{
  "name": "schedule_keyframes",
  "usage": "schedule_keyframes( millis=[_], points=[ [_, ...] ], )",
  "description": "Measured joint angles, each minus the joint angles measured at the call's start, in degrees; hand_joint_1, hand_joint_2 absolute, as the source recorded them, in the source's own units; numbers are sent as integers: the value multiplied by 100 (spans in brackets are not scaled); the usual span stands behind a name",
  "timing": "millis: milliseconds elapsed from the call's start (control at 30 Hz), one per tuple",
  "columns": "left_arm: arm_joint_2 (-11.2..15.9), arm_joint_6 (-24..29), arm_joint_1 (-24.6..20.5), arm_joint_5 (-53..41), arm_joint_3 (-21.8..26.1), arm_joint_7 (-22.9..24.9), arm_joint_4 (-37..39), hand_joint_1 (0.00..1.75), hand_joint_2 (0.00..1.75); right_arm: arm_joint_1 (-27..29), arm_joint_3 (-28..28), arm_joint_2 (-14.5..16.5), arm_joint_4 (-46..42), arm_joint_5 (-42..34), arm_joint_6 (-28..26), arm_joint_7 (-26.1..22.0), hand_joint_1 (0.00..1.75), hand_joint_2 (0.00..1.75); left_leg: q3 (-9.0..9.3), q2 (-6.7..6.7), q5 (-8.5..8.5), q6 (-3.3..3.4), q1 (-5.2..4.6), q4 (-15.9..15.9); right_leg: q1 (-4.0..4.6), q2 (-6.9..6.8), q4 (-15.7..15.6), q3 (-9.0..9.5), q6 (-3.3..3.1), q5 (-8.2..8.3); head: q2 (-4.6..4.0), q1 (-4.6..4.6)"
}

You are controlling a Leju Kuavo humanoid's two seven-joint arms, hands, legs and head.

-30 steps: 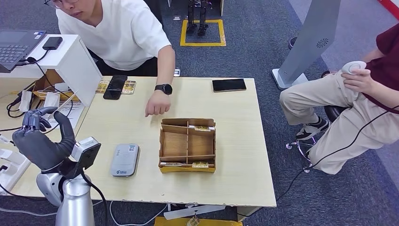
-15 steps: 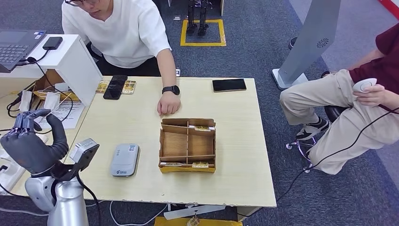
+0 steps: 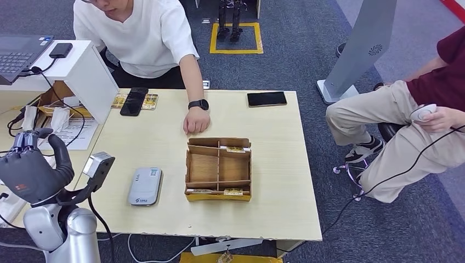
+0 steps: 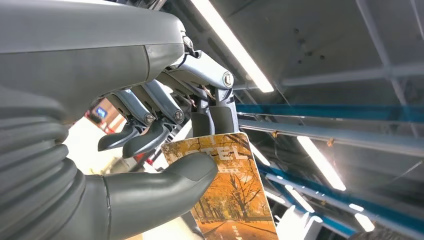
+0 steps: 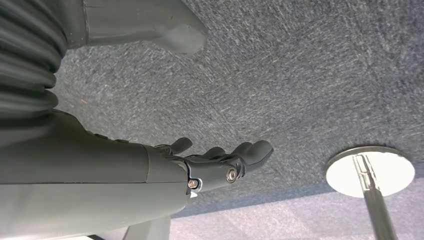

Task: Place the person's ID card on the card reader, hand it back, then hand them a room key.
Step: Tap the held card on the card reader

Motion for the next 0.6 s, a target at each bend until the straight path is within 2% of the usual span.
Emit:
schedule_keyframes(
  millis=[233,400,600],
  points=[
    [30,0,128,-778,-25,980,23,175,175,2,0,0,16,-72,0,27,0,175,0,-2,0,0,1,0,1,-1,0,-2,0,0,0,3],
    [144,0,405,-1121,-403,2089,131,175,175,0,0,0,19,-116,0,41,0,175,0,-1,0,0,0,0,0,0,0,-2,0,0,0,3],
    [281,0,638,-1149,-775,2617,357,175,175,-1,0,0,27,-131,0,57,0,175,0,0,0,0,0,0,0,0,-1,-3,0,0,0,3]
  ],
)
